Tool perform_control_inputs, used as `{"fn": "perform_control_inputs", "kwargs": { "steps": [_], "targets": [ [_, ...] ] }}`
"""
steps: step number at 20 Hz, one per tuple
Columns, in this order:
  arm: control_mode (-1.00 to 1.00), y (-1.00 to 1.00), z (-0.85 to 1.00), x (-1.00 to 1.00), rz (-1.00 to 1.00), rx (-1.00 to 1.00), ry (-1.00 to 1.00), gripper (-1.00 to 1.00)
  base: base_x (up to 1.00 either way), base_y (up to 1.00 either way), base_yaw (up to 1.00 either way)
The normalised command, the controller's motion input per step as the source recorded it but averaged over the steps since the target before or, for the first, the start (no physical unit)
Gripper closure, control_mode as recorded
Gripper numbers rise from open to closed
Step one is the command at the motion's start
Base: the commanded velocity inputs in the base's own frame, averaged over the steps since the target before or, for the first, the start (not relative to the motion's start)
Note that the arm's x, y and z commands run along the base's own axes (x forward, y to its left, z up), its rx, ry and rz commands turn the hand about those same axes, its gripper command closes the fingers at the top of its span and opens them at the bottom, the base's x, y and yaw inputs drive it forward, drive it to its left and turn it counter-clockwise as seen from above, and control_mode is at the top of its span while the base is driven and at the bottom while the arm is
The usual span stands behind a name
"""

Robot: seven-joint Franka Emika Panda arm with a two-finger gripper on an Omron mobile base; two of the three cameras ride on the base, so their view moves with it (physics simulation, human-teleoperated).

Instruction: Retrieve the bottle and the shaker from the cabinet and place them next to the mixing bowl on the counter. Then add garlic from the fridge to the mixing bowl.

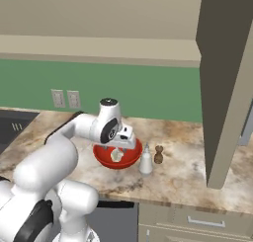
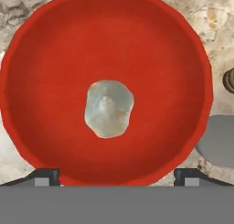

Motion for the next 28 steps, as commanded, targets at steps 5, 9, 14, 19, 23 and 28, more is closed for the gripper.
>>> {"fn": "perform_control_inputs", "kwargs": {
  "steps": [5,9,14,19,23,28],
  "targets": [
    [-1.0,0.0,0.66,-0.32,0.0,0.0,-0.04,-1.0,0.0,0.0,0.0],
    [-1.0,0.01,0.67,-0.34,0.0,0.0,-0.02,-1.0,0.0,0.0,0.0],
    [-1.0,0.12,0.71,-0.46,0.0,0.0,-0.01,-1.0,0.0,0.0,0.0],
    [-1.0,0.34,0.69,-0.49,0.0,0.0,0.0,-1.0,0.0,0.0,0.0],
    [-1.0,0.4,0.54,-0.57,0.0,0.0,0.0,-1.0,0.0,0.0,0.0],
    [-1.0,0.32,0.47,-0.58,0.0,0.0,0.0,-1.0,0.0,0.0,0.0]
  ]
}}
